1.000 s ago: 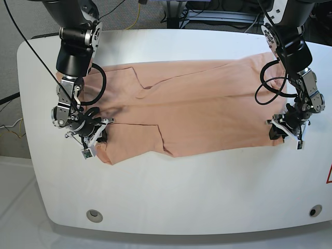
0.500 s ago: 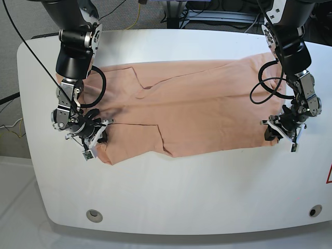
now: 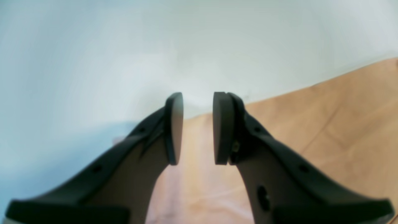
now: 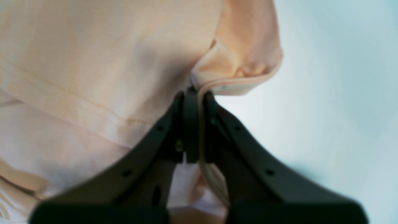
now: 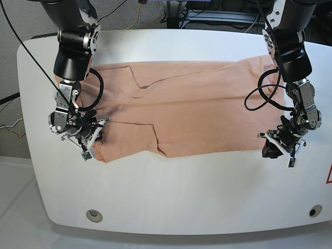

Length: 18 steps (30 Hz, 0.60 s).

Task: Fold the T-shirt properly
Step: 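Lower the right gripper onto the shirt corner beside it and pinch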

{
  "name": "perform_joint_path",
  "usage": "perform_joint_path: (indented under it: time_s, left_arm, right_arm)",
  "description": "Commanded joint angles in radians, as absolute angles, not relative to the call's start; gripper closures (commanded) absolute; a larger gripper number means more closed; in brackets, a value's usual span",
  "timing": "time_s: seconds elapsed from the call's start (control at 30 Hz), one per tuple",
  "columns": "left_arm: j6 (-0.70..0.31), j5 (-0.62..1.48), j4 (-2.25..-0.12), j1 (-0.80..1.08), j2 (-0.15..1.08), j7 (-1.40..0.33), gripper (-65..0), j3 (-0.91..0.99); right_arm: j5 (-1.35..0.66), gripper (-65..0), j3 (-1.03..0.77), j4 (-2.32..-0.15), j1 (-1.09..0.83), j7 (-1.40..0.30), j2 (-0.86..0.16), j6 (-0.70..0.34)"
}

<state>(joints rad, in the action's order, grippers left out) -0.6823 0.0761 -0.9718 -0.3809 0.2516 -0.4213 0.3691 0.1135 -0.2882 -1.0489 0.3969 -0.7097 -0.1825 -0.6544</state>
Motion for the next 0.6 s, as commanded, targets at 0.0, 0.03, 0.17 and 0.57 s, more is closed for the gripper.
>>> perform_joint_path:
  time_s: [0.0, 0.03, 0.17, 0.57]
  left_arm:
    - [-0.687, 0.097, -0.990, -0.417, 0.268, -0.395, -14.4, 0.371]
    - [-0.687, 0.097, -0.990, -0.415, 0.268, -0.395, -14.4, 0.371]
    - [-0.687, 0.097, -0.990, -0.414, 0.268, -0.395, -14.4, 0.371]
    - [-0.688, 0.097, -0.990, -0.384, 0.278, -0.397, -16.7, 0.375]
  right_arm:
    - [0.111, 0.0, -0.291, -1.090, 0.414, -0.704, -0.193, -0.650]
    - [0.111, 0.0, -0.291, -1.099, 0.412, -0.704, -0.191, -0.650]
    - [0.111, 0.0, -0.292, -1.109, 0.401, -0.704, -0.191, -0.650]
    - [0.111, 0.0, -0.295, -1.109, 0.392, -0.704, -0.193, -0.650]
